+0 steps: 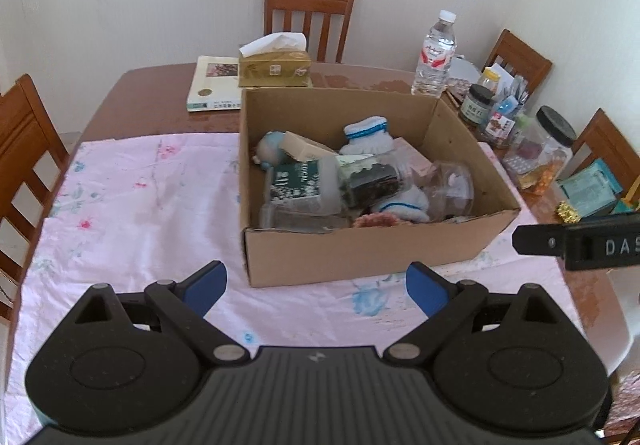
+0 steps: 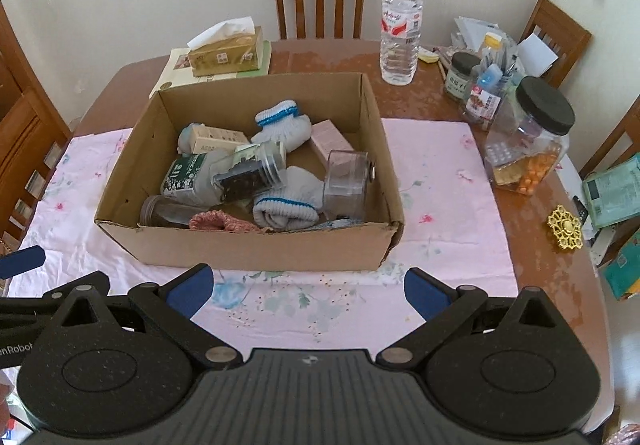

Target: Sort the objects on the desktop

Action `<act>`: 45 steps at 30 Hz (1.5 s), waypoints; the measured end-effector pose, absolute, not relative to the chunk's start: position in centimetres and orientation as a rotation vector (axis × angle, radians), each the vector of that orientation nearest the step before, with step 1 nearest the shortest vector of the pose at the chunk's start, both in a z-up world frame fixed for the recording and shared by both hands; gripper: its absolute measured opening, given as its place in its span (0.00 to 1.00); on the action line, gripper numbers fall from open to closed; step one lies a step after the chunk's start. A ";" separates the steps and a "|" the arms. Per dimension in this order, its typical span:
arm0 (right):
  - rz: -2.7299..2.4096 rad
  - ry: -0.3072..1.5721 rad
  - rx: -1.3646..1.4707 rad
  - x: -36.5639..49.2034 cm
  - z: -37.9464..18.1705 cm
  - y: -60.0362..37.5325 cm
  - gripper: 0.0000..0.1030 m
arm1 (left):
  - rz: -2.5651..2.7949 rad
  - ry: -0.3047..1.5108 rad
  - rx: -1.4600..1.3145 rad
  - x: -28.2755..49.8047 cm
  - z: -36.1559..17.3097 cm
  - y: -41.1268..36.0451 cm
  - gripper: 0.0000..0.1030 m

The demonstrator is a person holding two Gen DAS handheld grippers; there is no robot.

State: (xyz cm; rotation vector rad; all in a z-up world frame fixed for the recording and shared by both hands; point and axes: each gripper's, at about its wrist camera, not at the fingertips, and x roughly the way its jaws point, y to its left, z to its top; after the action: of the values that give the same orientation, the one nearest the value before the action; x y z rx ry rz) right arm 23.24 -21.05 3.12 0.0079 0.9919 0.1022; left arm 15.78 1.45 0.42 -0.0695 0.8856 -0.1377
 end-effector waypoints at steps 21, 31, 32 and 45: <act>0.135 0.958 0.025 22.1 4.2 -21.6 1.00 | -0.133 0.898 -0.043 16.3 1.6 -0.6 0.95; 0.147 0.953 0.028 22.0 4.4 -21.7 1.00 | -0.127 0.893 -0.039 16.2 2.0 -0.8 0.96; 0.147 0.952 0.029 22.0 4.4 -21.6 1.00 | -0.125 0.893 -0.038 16.2 2.0 -0.7 0.96; 0.147 0.953 0.029 22.0 4.4 -21.6 1.00 | -0.126 0.890 -0.035 16.4 2.3 -0.9 0.96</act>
State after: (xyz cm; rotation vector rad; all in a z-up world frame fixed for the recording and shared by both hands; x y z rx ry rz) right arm 21.96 -21.64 4.40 0.0290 0.9529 0.1473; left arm 16.38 -0.88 2.28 -0.0349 0.8903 -0.1259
